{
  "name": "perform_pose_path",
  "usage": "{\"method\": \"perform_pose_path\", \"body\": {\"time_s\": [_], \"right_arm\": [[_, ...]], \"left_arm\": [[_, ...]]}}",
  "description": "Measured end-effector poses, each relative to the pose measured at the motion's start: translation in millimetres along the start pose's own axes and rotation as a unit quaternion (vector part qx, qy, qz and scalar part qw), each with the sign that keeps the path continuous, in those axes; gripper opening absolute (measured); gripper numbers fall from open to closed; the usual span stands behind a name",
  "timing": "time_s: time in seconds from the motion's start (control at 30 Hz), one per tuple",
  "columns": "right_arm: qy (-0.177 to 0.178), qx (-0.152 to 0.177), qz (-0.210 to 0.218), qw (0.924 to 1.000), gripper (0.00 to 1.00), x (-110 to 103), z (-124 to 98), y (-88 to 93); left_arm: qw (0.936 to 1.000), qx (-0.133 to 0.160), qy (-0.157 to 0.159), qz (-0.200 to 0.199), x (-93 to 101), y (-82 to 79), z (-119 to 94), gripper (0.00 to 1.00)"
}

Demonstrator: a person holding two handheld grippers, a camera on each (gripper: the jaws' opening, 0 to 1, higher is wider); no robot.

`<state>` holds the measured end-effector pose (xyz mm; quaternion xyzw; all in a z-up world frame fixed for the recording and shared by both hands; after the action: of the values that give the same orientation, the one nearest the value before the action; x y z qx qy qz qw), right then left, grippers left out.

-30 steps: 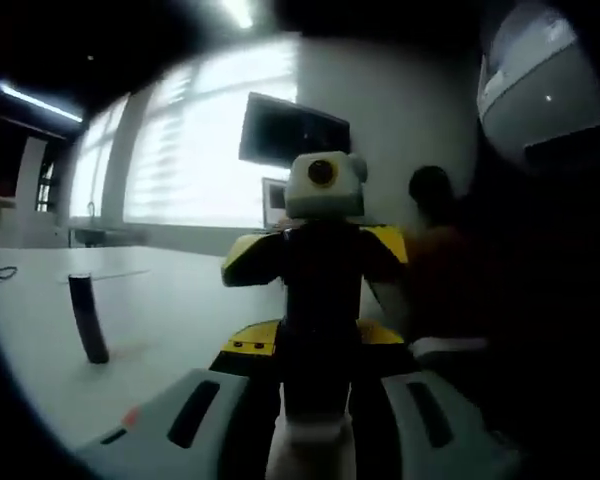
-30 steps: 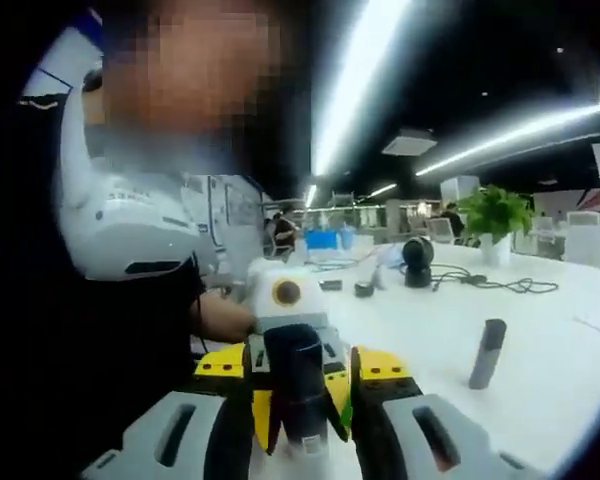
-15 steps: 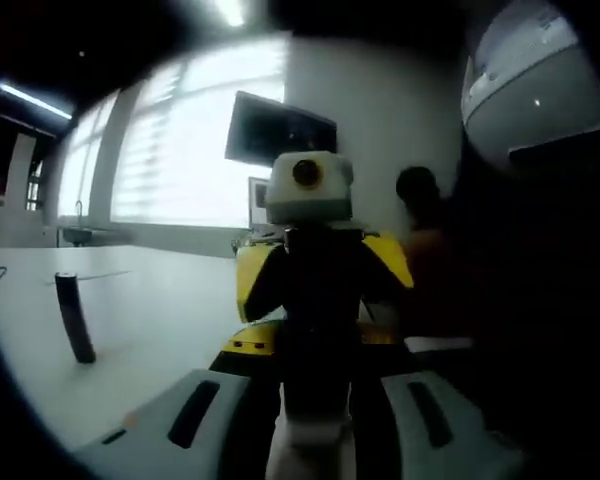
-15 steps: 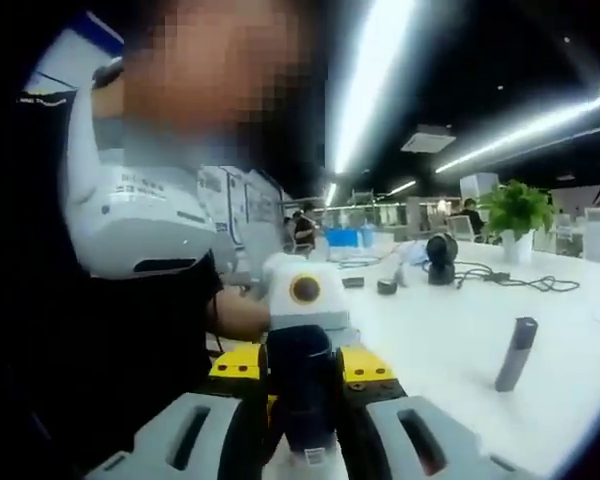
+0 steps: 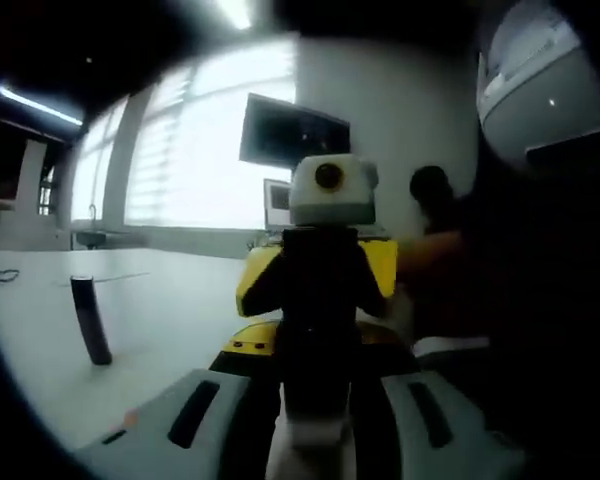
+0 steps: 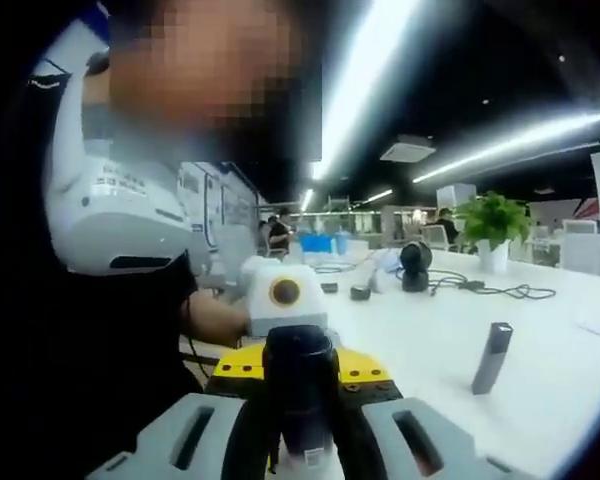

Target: Pick up cosmetic bottle twist off cap place on table pick up cap screw tight cap place on table

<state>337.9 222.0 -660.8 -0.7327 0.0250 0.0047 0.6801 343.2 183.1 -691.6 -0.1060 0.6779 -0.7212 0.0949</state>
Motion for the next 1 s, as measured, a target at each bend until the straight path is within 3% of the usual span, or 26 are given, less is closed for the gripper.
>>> {"method": "perform_pose_path", "body": {"time_s": [0.33, 0.6, 1.0], "right_arm": [[0.065, -0.003, 0.001, 0.9979, 0.16, 14, 7, -1.3], [0.148, 0.003, -0.001, 0.9890, 0.16, 31, 10, -2.2], [0.214, 0.000, -0.004, 0.9767, 0.16, 43, 12, -2.6]], "left_arm": [[0.9987, 0.000, -0.049, 0.008, -24.3, 0.3, 0, 0.15], [0.9960, 0.000, -0.088, 0.011, -40.7, 0.1, -2, 0.15], [0.9916, 0.000, -0.127, 0.023, -54.9, -0.7, -5, 0.15]]}}
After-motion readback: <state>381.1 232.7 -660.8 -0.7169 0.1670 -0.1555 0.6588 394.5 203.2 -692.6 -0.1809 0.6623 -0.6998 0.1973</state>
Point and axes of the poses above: the point that each gripper's makers call its tool centre point, and the gripper's own axes: z roughly forward along the fingers, x roughly to its right, y roughly out of its underside, the point moved 1 cm from there along -z, roughly backward along the fingers, and after that the axes turned 6 degrees about -y, right-handed, at the moved point
